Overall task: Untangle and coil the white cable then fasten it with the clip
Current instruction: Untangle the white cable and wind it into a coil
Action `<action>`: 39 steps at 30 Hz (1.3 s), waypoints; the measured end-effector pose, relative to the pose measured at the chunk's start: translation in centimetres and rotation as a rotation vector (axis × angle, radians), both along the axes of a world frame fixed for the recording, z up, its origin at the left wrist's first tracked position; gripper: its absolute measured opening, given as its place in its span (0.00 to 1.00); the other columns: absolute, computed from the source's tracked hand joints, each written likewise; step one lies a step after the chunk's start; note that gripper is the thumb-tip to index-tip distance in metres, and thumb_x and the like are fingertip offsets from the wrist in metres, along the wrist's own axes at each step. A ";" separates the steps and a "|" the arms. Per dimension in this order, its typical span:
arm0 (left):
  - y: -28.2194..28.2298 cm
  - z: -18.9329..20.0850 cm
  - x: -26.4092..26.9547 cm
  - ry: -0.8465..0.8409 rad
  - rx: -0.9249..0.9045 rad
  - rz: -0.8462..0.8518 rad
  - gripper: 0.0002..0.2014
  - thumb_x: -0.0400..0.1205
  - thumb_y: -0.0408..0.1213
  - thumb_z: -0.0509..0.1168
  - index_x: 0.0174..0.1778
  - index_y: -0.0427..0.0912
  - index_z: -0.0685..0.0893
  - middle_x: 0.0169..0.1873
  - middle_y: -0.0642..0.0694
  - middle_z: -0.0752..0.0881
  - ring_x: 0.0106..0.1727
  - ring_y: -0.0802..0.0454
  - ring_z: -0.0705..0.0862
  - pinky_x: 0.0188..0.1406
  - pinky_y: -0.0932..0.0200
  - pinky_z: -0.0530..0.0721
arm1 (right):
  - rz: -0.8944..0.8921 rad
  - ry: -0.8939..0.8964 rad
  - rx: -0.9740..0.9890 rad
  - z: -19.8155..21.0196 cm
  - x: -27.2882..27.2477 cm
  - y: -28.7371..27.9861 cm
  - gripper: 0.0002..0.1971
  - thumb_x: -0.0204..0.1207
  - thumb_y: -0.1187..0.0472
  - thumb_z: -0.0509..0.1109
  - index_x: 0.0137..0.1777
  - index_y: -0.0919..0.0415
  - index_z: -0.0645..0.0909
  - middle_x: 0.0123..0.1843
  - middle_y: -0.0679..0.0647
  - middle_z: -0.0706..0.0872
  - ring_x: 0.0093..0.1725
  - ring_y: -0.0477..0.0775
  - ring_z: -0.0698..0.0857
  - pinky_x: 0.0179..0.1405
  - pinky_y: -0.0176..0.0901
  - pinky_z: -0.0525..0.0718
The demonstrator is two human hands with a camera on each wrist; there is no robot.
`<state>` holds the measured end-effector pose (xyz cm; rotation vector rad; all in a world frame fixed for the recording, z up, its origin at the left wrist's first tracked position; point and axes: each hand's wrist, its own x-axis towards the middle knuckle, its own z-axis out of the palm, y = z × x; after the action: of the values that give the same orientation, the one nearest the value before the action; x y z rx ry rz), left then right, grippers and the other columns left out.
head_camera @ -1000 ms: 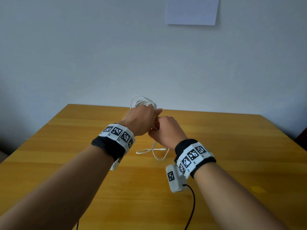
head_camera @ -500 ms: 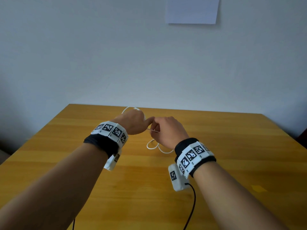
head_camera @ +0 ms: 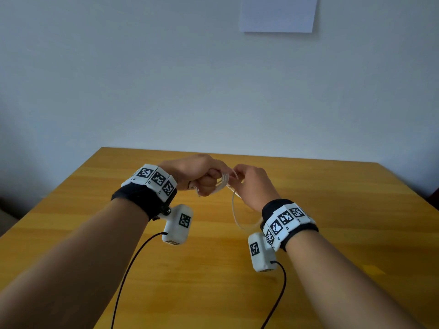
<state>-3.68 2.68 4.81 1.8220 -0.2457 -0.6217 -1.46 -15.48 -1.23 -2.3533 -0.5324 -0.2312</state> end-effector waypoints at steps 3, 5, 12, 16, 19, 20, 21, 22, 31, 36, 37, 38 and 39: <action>0.1 0.0 -0.1 0.055 -0.219 -0.003 0.28 0.88 0.37 0.57 0.22 0.50 0.55 0.16 0.50 0.53 0.21 0.50 0.50 0.26 0.54 0.54 | -0.004 0.039 0.009 -0.2 -0.1 -0.2 0.12 0.83 0.49 0.72 0.39 0.51 0.81 0.40 0.51 0.88 0.43 0.56 0.87 0.46 0.54 0.86; 0.0 0.0 -0.1 0.069 -0.370 -0.007 0.27 0.87 0.38 0.55 0.22 0.50 0.54 0.16 0.50 0.51 0.20 0.50 0.50 0.24 0.56 0.56 | -0.006 0.046 0.000 -0.5 -0.2 -0.2 0.11 0.81 0.51 0.73 0.39 0.53 0.80 0.38 0.48 0.88 0.43 0.54 0.88 0.47 0.56 0.87; -0.9 1.2 -0.2 0.021 -0.675 0.154 0.27 0.88 0.40 0.54 0.21 0.51 0.54 0.16 0.51 0.51 0.20 0.50 0.51 0.28 0.53 0.57 | 0.030 0.076 -0.040 -0.7 -0.5 0.2 0.19 0.73 0.55 0.77 0.58 0.44 0.72 0.40 0.44 0.89 0.38 0.45 0.89 0.42 0.49 0.90; -0.8 2.1 0.1 -0.010 -0.841 0.270 0.27 0.89 0.42 0.55 0.23 0.51 0.55 0.18 0.50 0.50 0.20 0.50 0.52 0.26 0.57 0.64 | -0.024 0.088 -0.078 -1.8 -0.3 0.4 0.19 0.81 0.59 0.70 0.71 0.50 0.76 0.45 0.46 0.90 0.42 0.49 0.90 0.49 0.54 0.91; -0.7 2.4 0.2 -0.044 -0.877 0.326 0.27 0.89 0.42 0.56 0.21 0.50 0.58 0.17 0.51 0.52 0.17 0.53 0.57 0.26 0.57 0.68 | -0.005 0.142 -0.132 -2.7 -0.2 0.1 0.08 0.80 0.58 0.72 0.57 0.49 0.86 0.47 0.45 0.91 0.49 0.48 0.90 0.54 0.53 0.91; -0.6 2.5 0.3 -0.058 -0.885 0.339 0.27 0.88 0.42 0.56 0.20 0.50 0.59 0.16 0.51 0.53 0.17 0.53 0.58 0.26 0.58 0.69 | 0.005 0.176 -0.147 -3.0 -0.2 -0.1 0.04 0.78 0.57 0.75 0.51 0.48 0.88 0.47 0.45 0.91 0.49 0.47 0.90 0.55 0.53 0.91; -0.5 2.5 0.4 -0.068 -0.896 0.348 0.27 0.88 0.42 0.56 0.21 0.50 0.60 0.15 0.52 0.55 0.17 0.53 0.59 0.26 0.57 0.68 | 0.012 0.198 -0.159 -3.2 -0.1 -0.2 0.01 0.78 0.57 0.76 0.47 0.49 0.89 0.47 0.45 0.92 0.49 0.46 0.90 0.56 0.54 0.91; -0.4 2.5 0.4 -0.074 -0.905 0.355 0.26 0.88 0.42 0.57 0.21 0.49 0.60 0.14 0.52 0.57 0.17 0.53 0.59 0.27 0.57 0.68 | 0.011 0.207 -0.164 -3.4 -0.2 -0.3 0.03 0.78 0.54 0.77 0.45 0.50 0.91 0.47 0.45 0.92 0.49 0.45 0.90 0.56 0.53 0.91; -0.8 1.7 0.1 -0.070 -0.737 0.351 0.27 0.88 0.40 0.57 0.21 0.50 0.59 0.16 0.51 0.53 0.19 0.51 0.52 0.22 0.58 0.66 | 0.031 0.141 -0.176 -1.2 -1.0 0.4 0.23 0.84 0.34 0.60 0.52 0.49 0.90 0.50 0.47 0.93 0.51 0.51 0.89 0.53 0.53 0.87; -1.1 1.3 0.2 -0.081 -0.641 0.362 0.26 0.87 0.38 0.59 0.24 0.49 0.56 0.15 0.52 0.54 0.20 0.50 0.50 0.24 0.55 0.56 | 0.102 0.190 0.207 0.1 -1.2 0.8 0.10 0.80 0.45 0.75 0.51 0.51 0.87 0.41 0.47 0.94 0.42 0.43 0.90 0.41 0.43 0.86; -1.1 1.3 0.2 -0.087 -0.628 0.366 0.25 0.87 0.37 0.59 0.25 0.49 0.55 0.15 0.51 0.55 0.21 0.50 0.50 0.26 0.53 0.54 | 0.116 0.212 0.277 0.5 -1.4 1.0 0.10 0.81 0.47 0.74 0.52 0.52 0.88 0.39 0.50 0.94 0.38 0.43 0.89 0.39 0.42 0.84; -1.2 1.2 0.2 -0.093 -0.619 0.371 0.25 0.87 0.37 0.59 0.26 0.49 0.54 0.15 0.51 0.55 0.21 0.50 0.50 0.28 0.51 0.52 | 0.123 0.228 0.334 0.8 -1.5 1.1 0.11 0.82 0.48 0.71 0.52 0.54 0.89 0.37 0.52 0.94 0.36 0.45 0.88 0.41 0.44 0.83; -1.2 1.2 0.2 -0.095 -0.614 0.376 0.25 0.87 0.37 0.59 0.28 0.48 0.53 0.16 0.51 0.55 0.21 0.50 0.50 0.30 0.50 0.51 | 0.127 0.241 0.386 0.9 -1.5 1.2 0.13 0.84 0.49 0.68 0.51 0.56 0.89 0.35 0.54 0.93 0.37 0.49 0.88 0.46 0.49 0.84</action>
<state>-3.49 1.53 6.05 1.2546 -0.1307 -0.1625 -2.97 -14.31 -0.29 -1.9310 -0.4692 0.0106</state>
